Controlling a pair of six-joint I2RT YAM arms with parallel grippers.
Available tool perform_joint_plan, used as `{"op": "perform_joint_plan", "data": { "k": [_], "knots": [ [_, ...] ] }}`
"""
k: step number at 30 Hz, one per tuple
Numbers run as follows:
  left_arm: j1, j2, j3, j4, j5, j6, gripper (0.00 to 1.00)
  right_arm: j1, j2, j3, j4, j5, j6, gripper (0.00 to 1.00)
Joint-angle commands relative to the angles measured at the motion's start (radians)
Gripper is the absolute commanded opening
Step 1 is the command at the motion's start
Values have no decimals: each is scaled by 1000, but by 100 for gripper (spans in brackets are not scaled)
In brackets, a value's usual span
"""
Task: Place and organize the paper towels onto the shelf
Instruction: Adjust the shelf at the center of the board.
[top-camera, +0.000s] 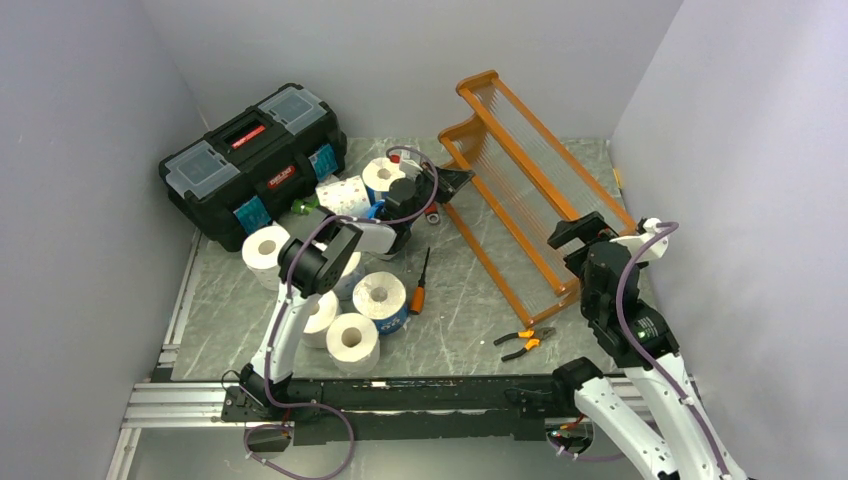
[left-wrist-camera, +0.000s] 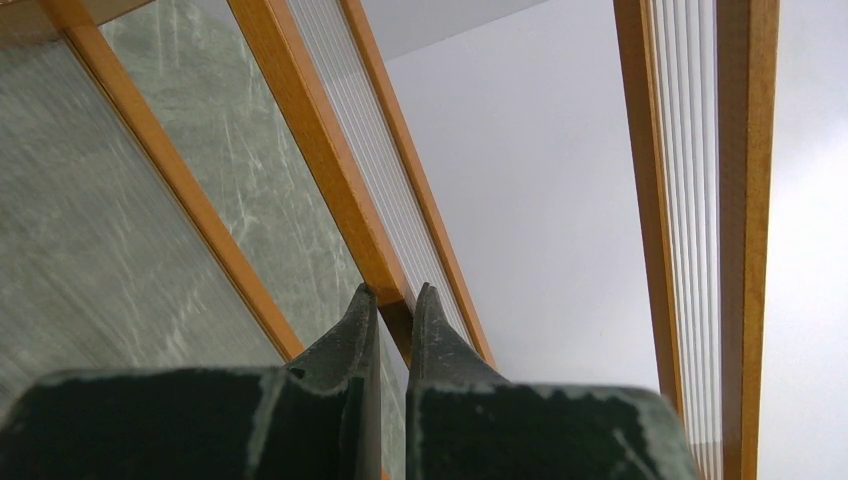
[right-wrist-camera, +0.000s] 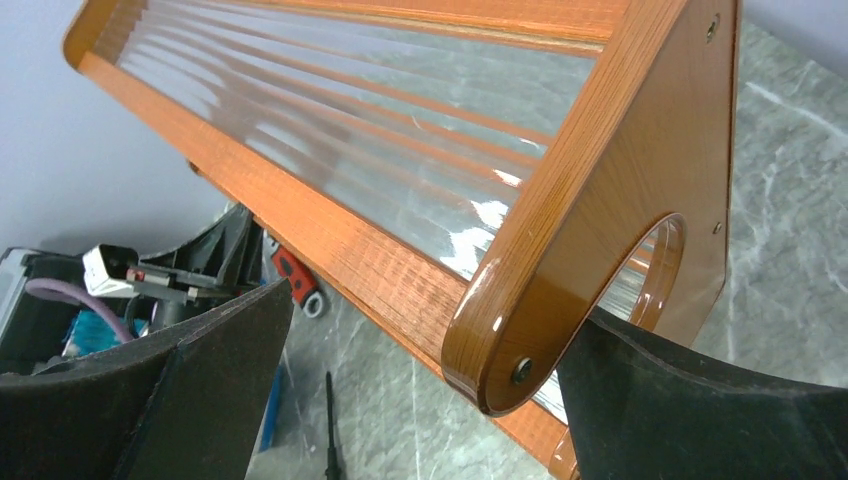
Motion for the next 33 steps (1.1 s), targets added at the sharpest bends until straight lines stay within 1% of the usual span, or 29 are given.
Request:
{"op": "perform_joint_plan", "data": {
  "k": [1,6,10,13,17,21,24,29,33],
  "knots": [
    [-58,54,-1,-22,116,137,0,-17,9,1,202,-23,-21,100],
    [-64,60,-1,-19,106,141,0,-17,-83,-84,328,-139,36,100],
    [-80,73,18,-27,95,142,0,-17,-109,-105,396,-174,102,100],
    [-94,78,24,-30,81,146,0,-17,-113,-132,458,-155,158,100],
    [-106,81,26,-25,66,147,0,-18,-76,-147,490,-96,255,100],
    [-108,81,22,-16,56,152,0,-19,-77,-201,580,-52,303,99],
    [-114,90,34,-25,54,152,0,-17,-44,-169,566,-22,262,99],
    [-124,115,70,-46,56,149,0,-30,-2,-120,567,-40,124,99],
    [-130,134,99,-55,63,146,0,-98,64,-65,498,-100,62,99]
  ]
}}
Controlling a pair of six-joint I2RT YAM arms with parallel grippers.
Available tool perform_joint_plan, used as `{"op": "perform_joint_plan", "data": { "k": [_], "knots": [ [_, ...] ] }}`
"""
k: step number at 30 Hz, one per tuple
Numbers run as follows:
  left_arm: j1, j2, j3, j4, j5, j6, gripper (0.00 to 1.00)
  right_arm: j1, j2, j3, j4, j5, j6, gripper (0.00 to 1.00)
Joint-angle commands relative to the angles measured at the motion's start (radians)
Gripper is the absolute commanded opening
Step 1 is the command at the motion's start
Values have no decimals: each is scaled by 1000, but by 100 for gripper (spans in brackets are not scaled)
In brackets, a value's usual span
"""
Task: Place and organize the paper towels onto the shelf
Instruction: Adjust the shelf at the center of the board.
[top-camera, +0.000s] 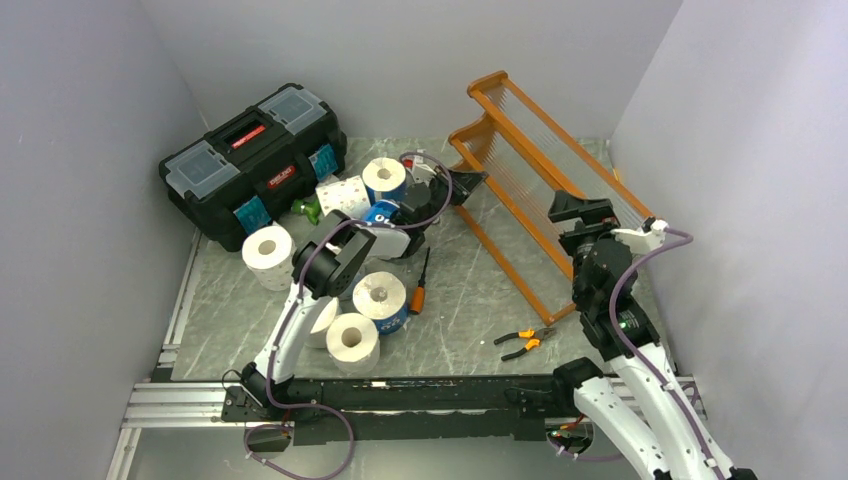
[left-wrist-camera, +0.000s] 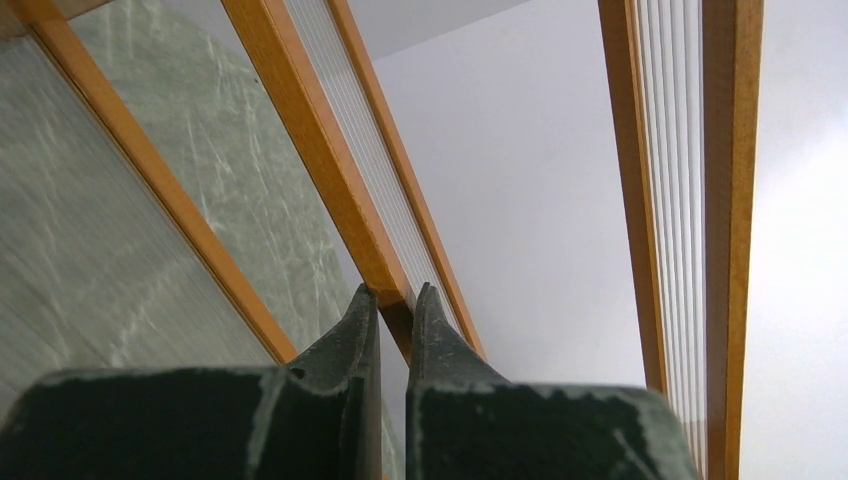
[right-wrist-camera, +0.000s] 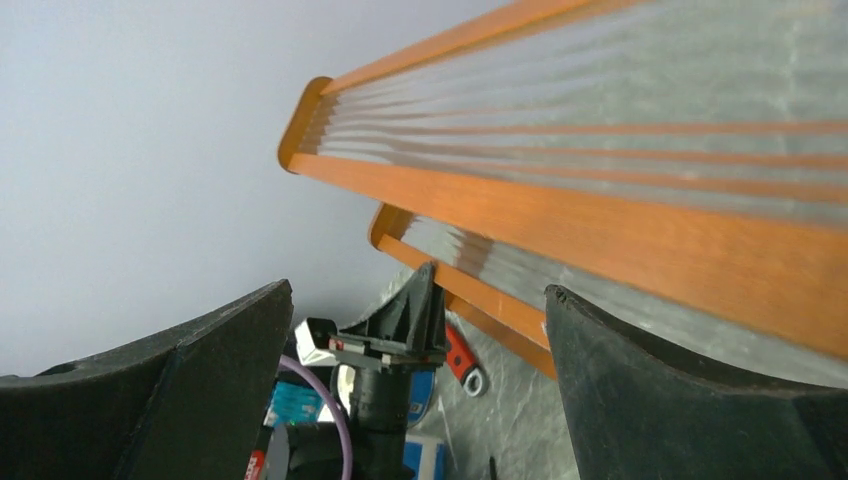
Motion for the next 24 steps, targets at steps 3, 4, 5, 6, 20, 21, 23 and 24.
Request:
{"op": "perform_joint_plan", "data": {
  "k": [3,4,5,6,20,21,23,24],
  "knots": [
    [-73,62,13,-77,161,146,0,-129,63,77,60,-158,-110,99],
    [-72,57,3,-71,158,144,0,-140,64,73,62,-192,-115,99],
    [-68,50,-7,-69,157,144,0,-145,65,72,63,-207,-125,99],
    [-64,43,-18,-66,157,141,3,-145,66,73,57,-219,-133,99],
    [-14,-151,-202,-52,153,148,82,-145,38,112,-6,-383,-233,100],
    [-10,-171,-216,-57,154,153,87,-145,38,117,-13,-391,-238,100],
    [-4,-216,-238,-79,158,165,97,-145,34,125,-28,-413,-248,100],
    [-2,-239,-250,-94,162,172,99,-145,32,131,-42,-428,-250,100]
  ]
}}
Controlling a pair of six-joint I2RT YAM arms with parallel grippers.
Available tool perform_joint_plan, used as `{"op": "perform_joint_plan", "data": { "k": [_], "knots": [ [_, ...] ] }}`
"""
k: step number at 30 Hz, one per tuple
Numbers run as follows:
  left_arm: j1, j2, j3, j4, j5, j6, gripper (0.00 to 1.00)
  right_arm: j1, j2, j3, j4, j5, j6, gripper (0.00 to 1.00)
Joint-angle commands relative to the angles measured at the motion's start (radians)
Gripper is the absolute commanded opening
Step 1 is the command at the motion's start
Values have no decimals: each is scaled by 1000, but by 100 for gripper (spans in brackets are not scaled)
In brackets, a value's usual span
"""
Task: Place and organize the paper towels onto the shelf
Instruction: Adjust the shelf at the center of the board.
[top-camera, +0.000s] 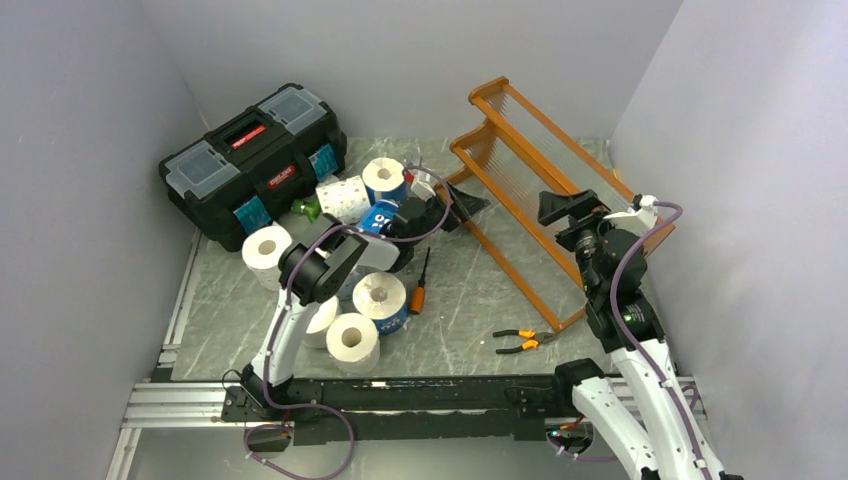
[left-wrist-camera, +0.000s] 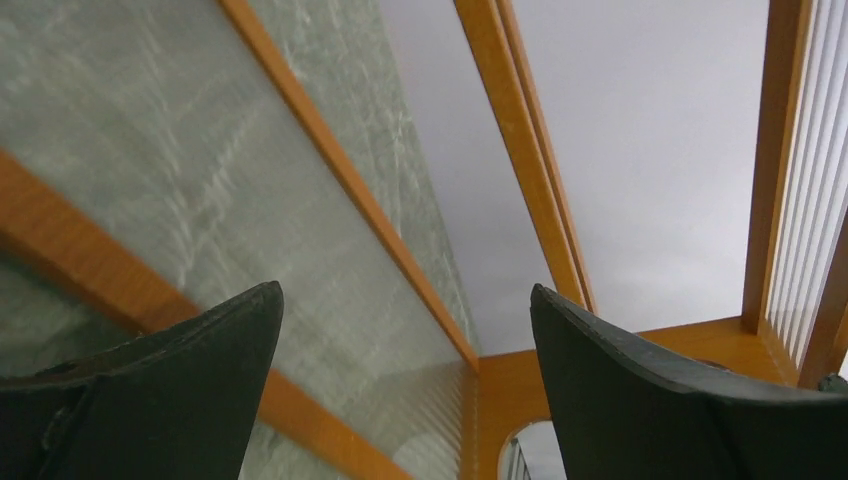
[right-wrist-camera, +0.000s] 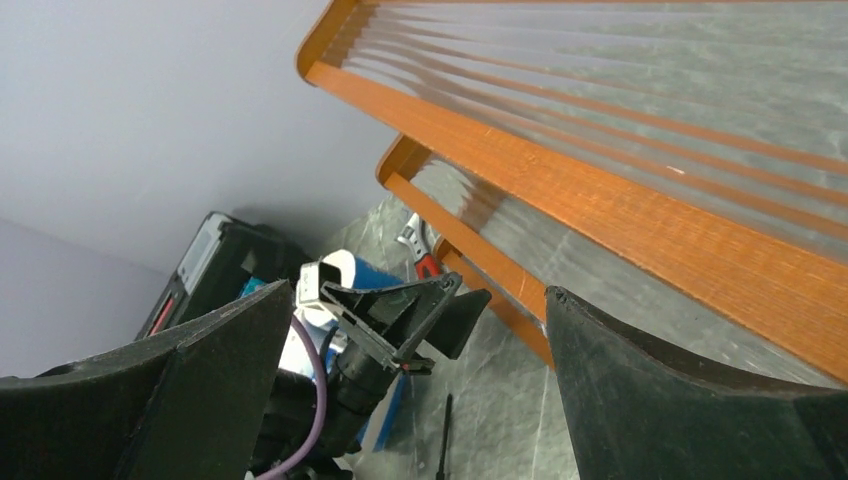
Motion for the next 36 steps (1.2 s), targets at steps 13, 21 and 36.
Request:
{"op": "perform_joint_plan", "data": {
  "k": [13,21,36],
  "knots": [
    [36,-532,-218,-336,-77,246,99,-2,-151,-39,-95,-233,62,100],
    [85,-824,-371,-492,-167,339,99,0,-187,-174,-31,-278,155,100],
    [107,-1164,-581,-640,-244,362,99,88,-179,-208,38,-260,220,100]
  ]
}}
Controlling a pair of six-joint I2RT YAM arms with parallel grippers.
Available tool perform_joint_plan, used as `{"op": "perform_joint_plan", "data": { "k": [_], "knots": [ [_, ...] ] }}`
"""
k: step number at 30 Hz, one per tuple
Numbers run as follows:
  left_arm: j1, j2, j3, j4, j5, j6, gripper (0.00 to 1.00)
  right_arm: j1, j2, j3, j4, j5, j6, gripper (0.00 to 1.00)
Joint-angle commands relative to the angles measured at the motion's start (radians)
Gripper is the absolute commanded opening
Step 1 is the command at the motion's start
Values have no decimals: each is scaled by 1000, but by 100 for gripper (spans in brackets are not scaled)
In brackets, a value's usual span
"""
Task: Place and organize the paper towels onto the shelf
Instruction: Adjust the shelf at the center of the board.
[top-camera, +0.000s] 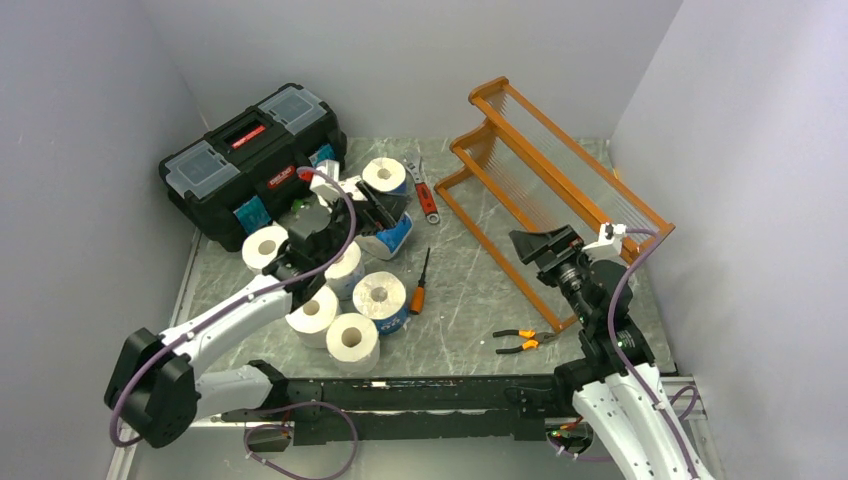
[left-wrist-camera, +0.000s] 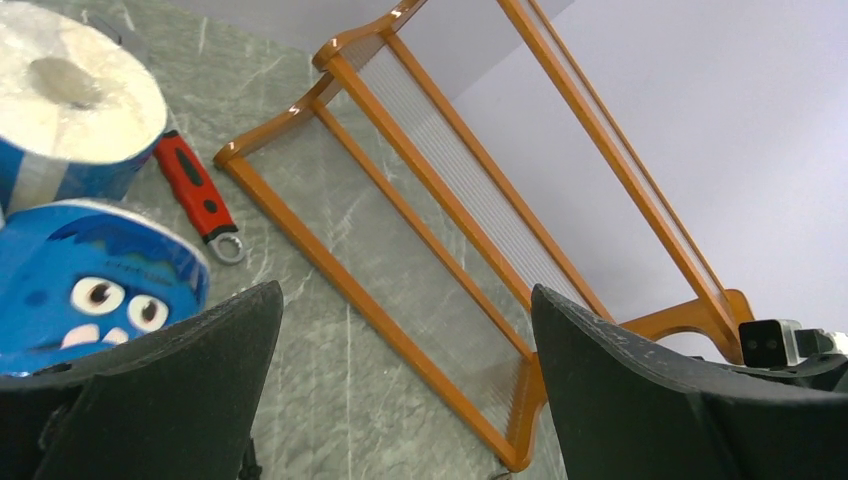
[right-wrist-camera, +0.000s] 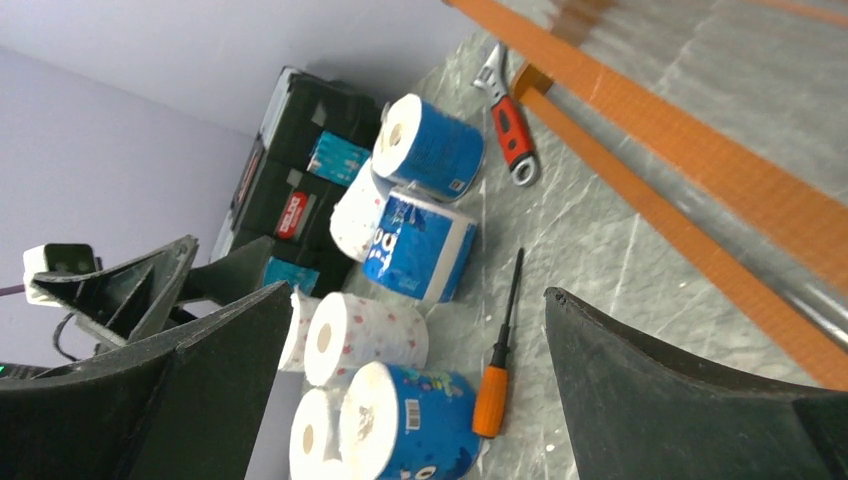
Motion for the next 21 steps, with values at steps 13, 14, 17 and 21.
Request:
{"op": "perform_joint_plan", "data": {
  "k": [13,14,17,21],
  "knots": [
    [6,-300,-144,-187,-183,-12,99,577,188,63,154,610,154,99],
    [7,-330,-159,-201,-213,-17,99,608,189,42,166,685,199,99],
    [9,-410,-219,-223,-273,-32,99,667,182,-44,289,851,331,100],
    [18,-473,-262,-253,-300,-36,99,688,231,-75,294,966,534,100]
  ]
}}
